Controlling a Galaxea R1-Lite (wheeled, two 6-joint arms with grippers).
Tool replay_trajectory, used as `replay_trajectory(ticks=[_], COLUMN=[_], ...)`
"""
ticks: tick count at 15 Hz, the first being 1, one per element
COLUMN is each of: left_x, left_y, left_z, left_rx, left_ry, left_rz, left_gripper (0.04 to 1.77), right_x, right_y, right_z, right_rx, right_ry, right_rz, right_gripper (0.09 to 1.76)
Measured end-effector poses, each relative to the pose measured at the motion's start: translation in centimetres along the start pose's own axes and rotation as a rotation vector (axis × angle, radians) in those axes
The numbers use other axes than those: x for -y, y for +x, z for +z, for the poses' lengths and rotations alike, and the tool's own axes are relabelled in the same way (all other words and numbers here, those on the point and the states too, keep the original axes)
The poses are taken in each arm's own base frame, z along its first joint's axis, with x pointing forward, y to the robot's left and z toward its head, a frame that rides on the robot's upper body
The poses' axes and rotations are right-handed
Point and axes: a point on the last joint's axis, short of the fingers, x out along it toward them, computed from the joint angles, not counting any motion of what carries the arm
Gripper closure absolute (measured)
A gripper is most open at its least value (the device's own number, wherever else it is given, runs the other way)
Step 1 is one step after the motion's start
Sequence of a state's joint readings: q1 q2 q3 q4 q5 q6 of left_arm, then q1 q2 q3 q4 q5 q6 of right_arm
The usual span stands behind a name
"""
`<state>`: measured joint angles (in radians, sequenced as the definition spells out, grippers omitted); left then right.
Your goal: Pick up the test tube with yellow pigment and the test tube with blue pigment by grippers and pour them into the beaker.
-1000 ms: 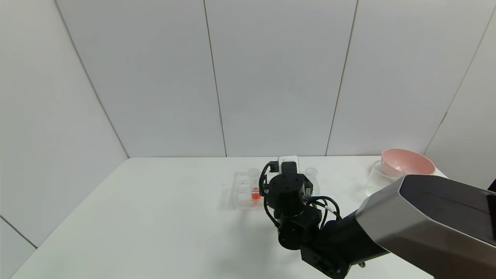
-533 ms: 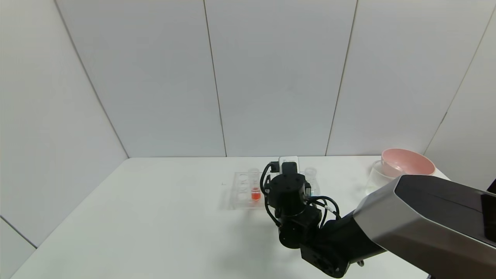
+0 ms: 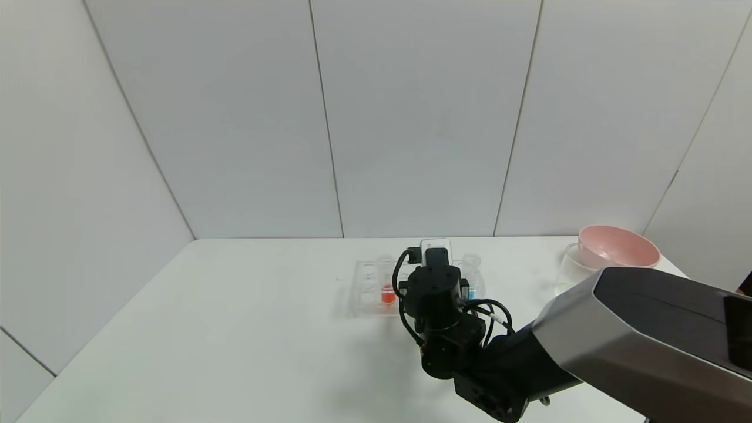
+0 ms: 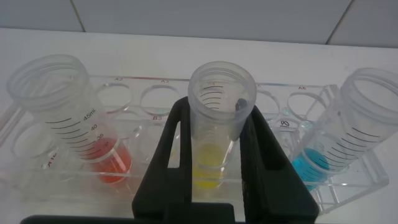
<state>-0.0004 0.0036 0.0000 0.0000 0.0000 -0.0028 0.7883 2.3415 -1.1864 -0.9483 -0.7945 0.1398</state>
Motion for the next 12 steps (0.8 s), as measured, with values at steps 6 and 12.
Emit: replay_trajectory(ticks=[6, 12], left_x=[0.0, 0.0], left_y=[0.0, 0.0], left_z=[0.0, 0.0], left_rx=[0.0, 0.0], left_ry=[0.0, 0.0], left_rz=[0.0, 0.0], left_gripper=[0.05, 0.05], right_x=[0.1, 0.3], right_y=[-0.4, -2.4], right_z=[0.9, 5.0], right_rx=[0.014, 0.083], right_ry=[-0.005, -0.013], right_rz=[0.002, 0.024], right_gripper=[1.34, 1.34])
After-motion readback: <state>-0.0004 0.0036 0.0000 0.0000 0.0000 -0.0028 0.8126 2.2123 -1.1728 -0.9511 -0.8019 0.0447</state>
